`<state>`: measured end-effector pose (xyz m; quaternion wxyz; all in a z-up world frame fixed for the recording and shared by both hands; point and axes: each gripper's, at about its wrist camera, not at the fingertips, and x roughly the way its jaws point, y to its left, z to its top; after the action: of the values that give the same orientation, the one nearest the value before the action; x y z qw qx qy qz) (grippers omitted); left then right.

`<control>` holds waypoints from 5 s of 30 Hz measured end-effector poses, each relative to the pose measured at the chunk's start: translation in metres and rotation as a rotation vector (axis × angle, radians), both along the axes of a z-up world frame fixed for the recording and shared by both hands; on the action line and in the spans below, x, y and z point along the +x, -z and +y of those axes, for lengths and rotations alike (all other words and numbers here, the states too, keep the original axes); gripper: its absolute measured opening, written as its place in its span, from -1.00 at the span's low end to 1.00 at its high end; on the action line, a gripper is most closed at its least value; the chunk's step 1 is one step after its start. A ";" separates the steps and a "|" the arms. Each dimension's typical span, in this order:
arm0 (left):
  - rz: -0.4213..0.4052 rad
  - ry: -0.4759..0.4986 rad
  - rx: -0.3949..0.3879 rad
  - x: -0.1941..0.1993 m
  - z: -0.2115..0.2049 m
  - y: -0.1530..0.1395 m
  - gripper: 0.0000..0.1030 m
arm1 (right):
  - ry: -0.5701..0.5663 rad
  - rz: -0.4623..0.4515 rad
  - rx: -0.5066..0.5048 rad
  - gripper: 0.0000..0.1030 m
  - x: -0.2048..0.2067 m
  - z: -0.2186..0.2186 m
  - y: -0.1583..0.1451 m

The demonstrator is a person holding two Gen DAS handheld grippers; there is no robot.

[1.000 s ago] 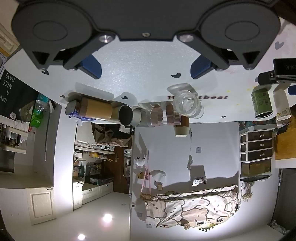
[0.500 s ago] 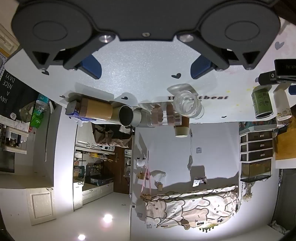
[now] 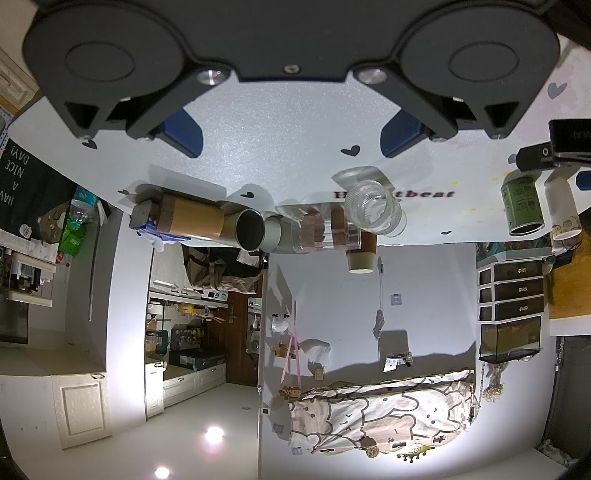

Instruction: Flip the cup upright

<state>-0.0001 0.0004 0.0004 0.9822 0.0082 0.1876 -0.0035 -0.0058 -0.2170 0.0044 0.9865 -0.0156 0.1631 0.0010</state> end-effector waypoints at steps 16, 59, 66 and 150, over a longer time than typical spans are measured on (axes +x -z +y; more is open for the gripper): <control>-0.001 0.001 0.000 0.000 0.000 0.000 1.00 | 0.000 0.001 0.000 1.00 0.000 0.001 0.000; -0.003 0.001 0.000 0.000 0.000 0.000 1.00 | -0.026 0.002 0.021 1.00 0.003 0.001 0.007; -0.001 0.000 -0.005 -0.001 0.002 -0.001 1.00 | -0.051 -0.001 0.075 1.00 0.016 -0.009 0.015; 0.373 0.091 -0.102 0.137 0.053 0.030 1.00 | -0.748 0.198 -0.044 0.44 0.042 0.088 0.051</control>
<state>0.1372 0.0536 -0.0294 0.9283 -0.0339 0.3655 -0.0588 0.0357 -0.1287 -0.0461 0.8969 -0.0950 0.2407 0.3585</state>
